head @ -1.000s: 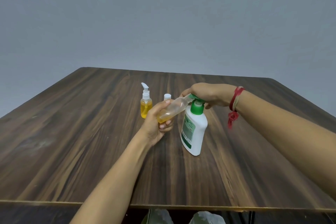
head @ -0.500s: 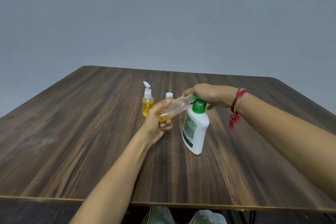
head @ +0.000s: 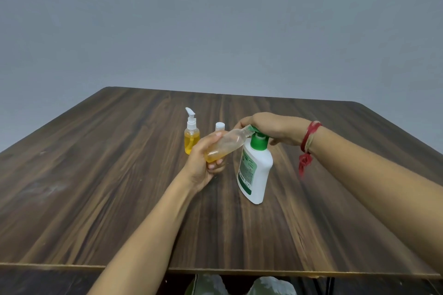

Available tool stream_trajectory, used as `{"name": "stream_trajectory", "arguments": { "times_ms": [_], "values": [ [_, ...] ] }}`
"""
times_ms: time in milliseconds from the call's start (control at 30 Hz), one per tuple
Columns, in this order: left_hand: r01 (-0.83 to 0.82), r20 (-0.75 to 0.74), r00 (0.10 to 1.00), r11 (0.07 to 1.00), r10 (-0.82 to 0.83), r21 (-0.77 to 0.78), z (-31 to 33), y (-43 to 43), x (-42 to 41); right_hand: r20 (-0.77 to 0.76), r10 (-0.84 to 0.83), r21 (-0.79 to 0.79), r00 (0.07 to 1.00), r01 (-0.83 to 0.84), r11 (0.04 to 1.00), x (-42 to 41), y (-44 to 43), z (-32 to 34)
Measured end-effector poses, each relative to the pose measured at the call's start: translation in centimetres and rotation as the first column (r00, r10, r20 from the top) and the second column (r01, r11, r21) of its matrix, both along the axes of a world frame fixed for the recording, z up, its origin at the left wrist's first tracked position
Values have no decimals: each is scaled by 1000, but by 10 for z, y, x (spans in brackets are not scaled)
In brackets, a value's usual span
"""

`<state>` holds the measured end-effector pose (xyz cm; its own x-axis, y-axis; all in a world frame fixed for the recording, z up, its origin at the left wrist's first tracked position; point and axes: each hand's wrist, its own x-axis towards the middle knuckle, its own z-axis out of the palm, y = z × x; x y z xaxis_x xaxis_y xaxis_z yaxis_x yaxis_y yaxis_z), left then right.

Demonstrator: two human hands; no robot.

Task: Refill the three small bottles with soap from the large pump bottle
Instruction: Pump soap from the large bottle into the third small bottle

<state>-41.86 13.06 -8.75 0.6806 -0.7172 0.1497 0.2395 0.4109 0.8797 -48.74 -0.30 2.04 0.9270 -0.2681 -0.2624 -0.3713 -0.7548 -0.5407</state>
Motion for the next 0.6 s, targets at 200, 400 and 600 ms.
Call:
{"name": "stream_trajectory", "arguments": {
  "times_ms": [200,400,600],
  "values": [
    [-4,15,1000,1000,4,-4,0,0,0,-11,-7,-19,1000,7,1000,0,2,-1],
    [-12,22,1000,1000,13,-10,2,0,-2,8,3,11,1000,-3,1000,2,-1,0],
    [-16,10,1000,1000,17,-16,3,0,-3,5,3,-2,1000,-3,1000,3,-1,2]
  ]
}}
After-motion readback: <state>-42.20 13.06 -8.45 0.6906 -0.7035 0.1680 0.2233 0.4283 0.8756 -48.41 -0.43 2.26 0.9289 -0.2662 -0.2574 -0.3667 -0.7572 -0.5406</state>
